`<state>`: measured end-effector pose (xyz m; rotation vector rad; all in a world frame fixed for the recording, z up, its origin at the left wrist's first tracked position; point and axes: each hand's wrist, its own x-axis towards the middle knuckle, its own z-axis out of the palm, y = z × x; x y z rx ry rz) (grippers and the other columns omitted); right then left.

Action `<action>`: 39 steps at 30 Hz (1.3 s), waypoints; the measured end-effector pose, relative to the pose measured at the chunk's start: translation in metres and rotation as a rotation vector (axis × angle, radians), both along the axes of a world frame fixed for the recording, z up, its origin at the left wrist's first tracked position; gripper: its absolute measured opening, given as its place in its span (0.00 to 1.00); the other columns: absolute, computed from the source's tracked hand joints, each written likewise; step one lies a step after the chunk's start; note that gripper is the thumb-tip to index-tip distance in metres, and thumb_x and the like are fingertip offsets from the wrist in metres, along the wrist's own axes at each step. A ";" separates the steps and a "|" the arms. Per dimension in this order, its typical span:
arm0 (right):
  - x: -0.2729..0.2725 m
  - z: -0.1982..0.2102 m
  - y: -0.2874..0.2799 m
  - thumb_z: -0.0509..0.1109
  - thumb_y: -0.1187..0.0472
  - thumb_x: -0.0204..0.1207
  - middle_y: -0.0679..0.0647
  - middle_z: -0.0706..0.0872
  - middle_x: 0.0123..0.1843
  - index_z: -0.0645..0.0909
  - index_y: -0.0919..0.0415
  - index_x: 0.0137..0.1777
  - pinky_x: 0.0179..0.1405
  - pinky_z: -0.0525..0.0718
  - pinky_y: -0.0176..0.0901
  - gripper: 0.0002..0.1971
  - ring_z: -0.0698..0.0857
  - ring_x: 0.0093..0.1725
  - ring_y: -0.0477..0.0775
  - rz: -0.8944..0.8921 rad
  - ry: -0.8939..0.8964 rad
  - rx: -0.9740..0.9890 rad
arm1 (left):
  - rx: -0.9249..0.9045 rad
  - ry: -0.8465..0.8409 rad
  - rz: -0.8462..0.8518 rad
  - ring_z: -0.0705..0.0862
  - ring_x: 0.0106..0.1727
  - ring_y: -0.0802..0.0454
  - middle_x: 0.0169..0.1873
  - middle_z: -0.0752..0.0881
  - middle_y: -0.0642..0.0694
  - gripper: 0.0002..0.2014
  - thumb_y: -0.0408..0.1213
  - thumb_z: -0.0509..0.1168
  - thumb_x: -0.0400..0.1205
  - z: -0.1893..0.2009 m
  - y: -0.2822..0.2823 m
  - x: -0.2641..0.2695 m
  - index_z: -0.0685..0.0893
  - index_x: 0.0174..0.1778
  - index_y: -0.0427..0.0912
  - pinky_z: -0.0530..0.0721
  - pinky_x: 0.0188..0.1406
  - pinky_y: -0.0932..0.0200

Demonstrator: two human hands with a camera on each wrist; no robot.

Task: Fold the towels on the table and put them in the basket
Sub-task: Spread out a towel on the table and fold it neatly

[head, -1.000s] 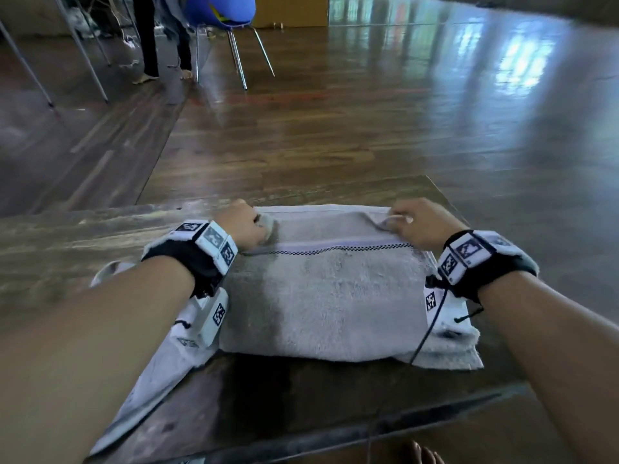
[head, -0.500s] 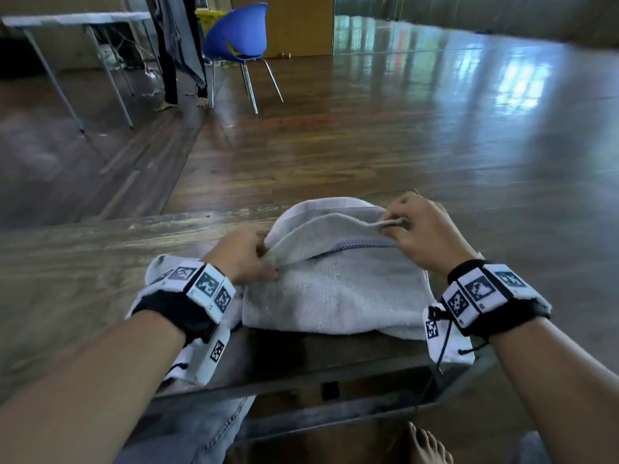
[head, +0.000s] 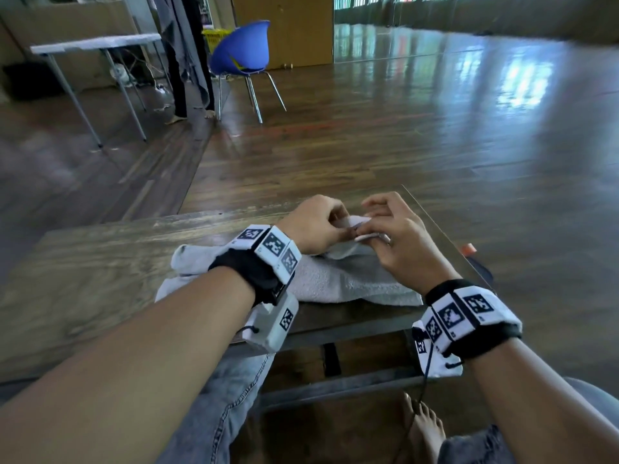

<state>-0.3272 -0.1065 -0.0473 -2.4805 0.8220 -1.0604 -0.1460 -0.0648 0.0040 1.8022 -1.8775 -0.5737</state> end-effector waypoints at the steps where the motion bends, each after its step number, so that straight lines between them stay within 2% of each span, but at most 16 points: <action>1: -0.002 -0.001 -0.001 0.75 0.72 0.76 0.57 0.78 0.66 0.92 0.62 0.45 0.67 0.79 0.42 0.06 0.80 0.65 0.51 -0.018 0.000 0.010 | -0.074 0.023 0.040 0.83 0.37 0.54 0.37 0.87 0.48 0.11 0.44 0.76 0.76 -0.001 0.000 0.000 0.86 0.44 0.40 0.78 0.35 0.62; 2: -0.004 -0.001 -0.002 0.77 0.69 0.76 0.55 0.77 0.64 0.92 0.58 0.45 0.67 0.78 0.42 0.05 0.78 0.66 0.52 -0.039 -0.006 0.016 | -0.156 0.034 0.091 0.83 0.37 0.52 0.38 0.88 0.46 0.11 0.41 0.78 0.75 -0.002 0.001 0.000 0.87 0.43 0.38 0.80 0.36 0.59; 4: -0.005 -0.001 -0.004 0.79 0.64 0.76 0.51 0.78 0.55 0.93 0.54 0.45 0.59 0.76 0.38 0.04 0.78 0.59 0.50 -0.080 -0.039 0.026 | -0.243 0.025 0.158 0.84 0.36 0.51 0.37 0.89 0.44 0.10 0.39 0.78 0.74 -0.004 0.003 -0.001 0.87 0.43 0.38 0.82 0.37 0.56; 7: -0.006 0.000 -0.009 0.81 0.61 0.73 0.48 0.82 0.43 0.92 0.54 0.46 0.46 0.76 0.36 0.04 0.80 0.44 0.46 -0.105 -0.056 0.108 | -0.151 0.047 0.086 0.84 0.34 0.52 0.36 0.90 0.45 0.13 0.48 0.77 0.75 -0.008 0.004 -0.007 0.87 0.45 0.42 0.83 0.35 0.57; 10: -0.006 0.001 -0.012 0.85 0.64 0.68 0.48 0.88 0.37 0.88 0.55 0.45 0.40 0.85 0.37 0.10 0.86 0.38 0.44 -0.092 -0.109 0.267 | -0.126 0.050 0.067 0.88 0.36 0.52 0.35 0.91 0.46 0.16 0.55 0.69 0.80 -0.011 0.005 -0.015 0.88 0.47 0.44 0.87 0.38 0.56; 13: -0.006 0.000 -0.015 0.86 0.66 0.65 0.51 0.89 0.35 0.84 0.57 0.41 0.40 0.87 0.37 0.13 0.88 0.37 0.48 -0.144 -0.171 0.312 | -0.138 0.078 0.075 0.88 0.35 0.50 0.35 0.91 0.44 0.16 0.52 0.68 0.81 -0.015 0.003 -0.020 0.90 0.45 0.42 0.87 0.37 0.54; 18: -0.006 -0.001 -0.019 0.85 0.66 0.67 0.45 0.89 0.34 0.87 0.55 0.36 0.38 0.84 0.27 0.09 0.88 0.36 0.42 -0.198 -0.166 0.274 | -0.157 0.074 0.087 0.88 0.35 0.52 0.35 0.91 0.45 0.16 0.52 0.70 0.81 -0.021 0.001 -0.021 0.92 0.44 0.41 0.85 0.34 0.60; 21: -0.004 -0.001 -0.019 0.84 0.66 0.68 0.44 0.89 0.33 0.88 0.56 0.37 0.39 0.84 0.27 0.08 0.88 0.37 0.40 -0.184 -0.172 0.271 | -0.164 0.082 0.072 0.85 0.30 0.53 0.33 0.91 0.45 0.13 0.50 0.70 0.81 -0.024 0.003 -0.021 0.92 0.47 0.43 0.82 0.31 0.61; 25: -0.002 -0.001 -0.017 0.84 0.67 0.68 0.42 0.90 0.33 0.89 0.55 0.36 0.42 0.86 0.30 0.08 0.88 0.37 0.39 -0.179 -0.175 0.255 | -0.193 0.075 0.077 0.86 0.34 0.53 0.36 0.92 0.46 0.12 0.47 0.69 0.83 -0.027 0.004 -0.020 0.93 0.46 0.43 0.85 0.38 0.55; 27: -0.001 -0.001 -0.016 0.84 0.65 0.68 0.42 0.90 0.33 0.89 0.54 0.35 0.44 0.87 0.33 0.08 0.89 0.37 0.40 -0.166 -0.184 0.264 | -0.194 0.091 0.064 0.87 0.37 0.52 0.38 0.93 0.46 0.12 0.44 0.68 0.83 -0.027 0.004 -0.018 0.94 0.47 0.41 0.85 0.39 0.56; 32: 0.004 -0.002 -0.014 0.84 0.63 0.68 0.43 0.90 0.33 0.90 0.54 0.36 0.46 0.88 0.40 0.06 0.88 0.37 0.42 -0.172 -0.175 0.235 | -0.242 0.001 0.056 0.83 0.51 0.47 0.53 0.86 0.43 0.11 0.40 0.69 0.83 -0.028 0.000 -0.018 0.93 0.49 0.38 0.82 0.52 0.52; 35: 0.006 -0.004 -0.014 0.84 0.61 0.69 0.43 0.89 0.31 0.89 0.52 0.35 0.42 0.86 0.38 0.06 0.87 0.36 0.41 -0.189 -0.176 0.227 | -0.227 0.014 0.052 0.86 0.47 0.48 0.49 0.89 0.44 0.09 0.39 0.69 0.83 -0.024 0.001 -0.016 0.93 0.51 0.40 0.86 0.48 0.49; 37: 0.007 -0.005 -0.016 0.84 0.60 0.69 0.42 0.88 0.31 0.89 0.51 0.35 0.41 0.86 0.38 0.07 0.87 0.36 0.41 -0.194 -0.179 0.222 | -0.238 0.028 0.065 0.87 0.42 0.52 0.43 0.92 0.48 0.08 0.39 0.70 0.82 -0.021 0.001 -0.013 0.94 0.50 0.43 0.87 0.45 0.55; 39: 0.006 -0.005 -0.016 0.83 0.60 0.69 0.43 0.88 0.31 0.88 0.50 0.34 0.44 0.88 0.42 0.07 0.87 0.37 0.42 -0.191 -0.168 0.224 | -0.287 0.022 0.113 0.86 0.38 0.57 0.38 0.91 0.51 0.05 0.38 0.72 0.80 -0.020 0.000 -0.011 0.93 0.47 0.45 0.83 0.41 0.62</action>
